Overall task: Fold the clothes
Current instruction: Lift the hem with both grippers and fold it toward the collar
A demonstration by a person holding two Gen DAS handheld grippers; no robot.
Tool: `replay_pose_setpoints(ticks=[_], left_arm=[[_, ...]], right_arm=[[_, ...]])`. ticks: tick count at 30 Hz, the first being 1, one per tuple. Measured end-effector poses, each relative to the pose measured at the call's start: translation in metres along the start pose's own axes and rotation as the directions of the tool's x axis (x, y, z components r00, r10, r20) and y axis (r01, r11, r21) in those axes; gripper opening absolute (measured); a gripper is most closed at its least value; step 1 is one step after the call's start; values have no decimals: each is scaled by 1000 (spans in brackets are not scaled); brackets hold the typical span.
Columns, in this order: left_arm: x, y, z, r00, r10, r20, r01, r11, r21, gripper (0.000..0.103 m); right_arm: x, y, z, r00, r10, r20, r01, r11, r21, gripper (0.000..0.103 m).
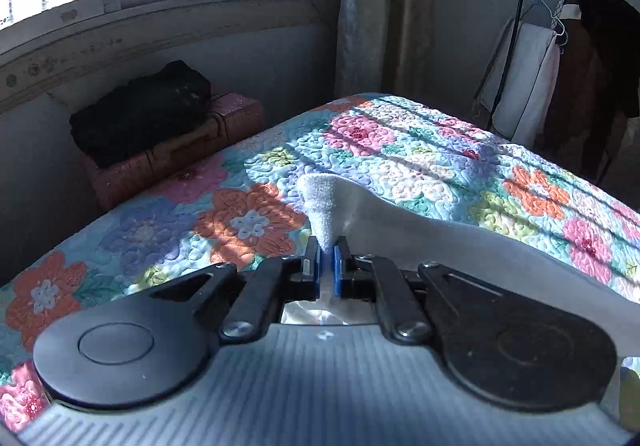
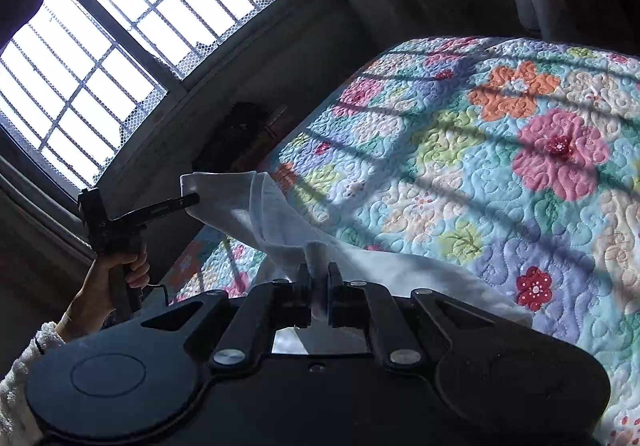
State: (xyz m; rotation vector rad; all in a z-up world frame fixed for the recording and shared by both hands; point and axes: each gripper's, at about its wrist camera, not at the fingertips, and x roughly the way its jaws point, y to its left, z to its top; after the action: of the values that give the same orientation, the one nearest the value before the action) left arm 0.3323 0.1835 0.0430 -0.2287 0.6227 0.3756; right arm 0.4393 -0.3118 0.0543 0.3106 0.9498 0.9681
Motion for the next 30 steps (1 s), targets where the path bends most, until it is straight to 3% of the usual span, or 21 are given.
replay_pose_setpoints(ticks=[2, 5, 9, 13, 15, 17, 22, 23, 24, 25, 26, 28, 30], left_arm=[[-15, 20, -19, 1000, -11, 0, 11, 998, -65, 5], [-43, 35, -49, 999, -21, 45, 23, 998, -51, 5], [-60, 50, -83, 998, -23, 61, 25, 1000, -19, 4], [-59, 72, -136, 995, -50, 89, 58, 994, -95, 4], [-49, 77, -162, 999, -35, 31, 39, 993, -110, 4], [-40, 79, -182, 997, -59, -55, 52, 991, -121, 4], [-39, 68, -204, 990, -80, -113, 73, 995, -67, 7], [-41, 66, -206, 989, -81, -121, 74, 995, -63, 9], [-44, 64, -207, 988, -78, -132, 71, 996, -61, 21], [-48, 63, -206, 987, -73, -144, 65, 996, -59, 40], [-52, 62, -205, 985, -67, -157, 59, 997, -58, 46], [-63, 58, -204, 986, -38, -161, 37, 999, -12, 50], [-79, 50, -205, 989, 51, -137, -37, 994, 98, 53]], right_arm=[[-3, 2, -24, 999, 40, -18, -39, 998, 41, 9], [-16, -1, -54, 995, 103, -15, -100, 986, 135, 9], [-25, 2, -91, 996, 77, -54, -67, 986, 154, 9], [-10, 9, -138, 994, 27, -104, -19, 996, 82, 9], [2, 9, -160, 991, 31, -127, -21, 996, 81, 9], [19, 14, -182, 987, -35, -159, 40, 999, 30, 9], [37, 22, -215, 970, -165, -181, 154, 986, -69, 9], [38, 22, -219, 964, -194, -179, 183, 980, -80, 9], [37, 21, -220, 961, -214, -174, 204, 976, -78, 10], [36, 20, -222, 958, -234, -168, 224, 972, -74, 10], [33, 20, -222, 957, -243, -160, 234, 970, -70, 13], [19, 28, -224, 961, -252, -113, 245, 967, -71, 14], [4, 39, -226, 962, -267, -61, 262, 961, -84, 14]])
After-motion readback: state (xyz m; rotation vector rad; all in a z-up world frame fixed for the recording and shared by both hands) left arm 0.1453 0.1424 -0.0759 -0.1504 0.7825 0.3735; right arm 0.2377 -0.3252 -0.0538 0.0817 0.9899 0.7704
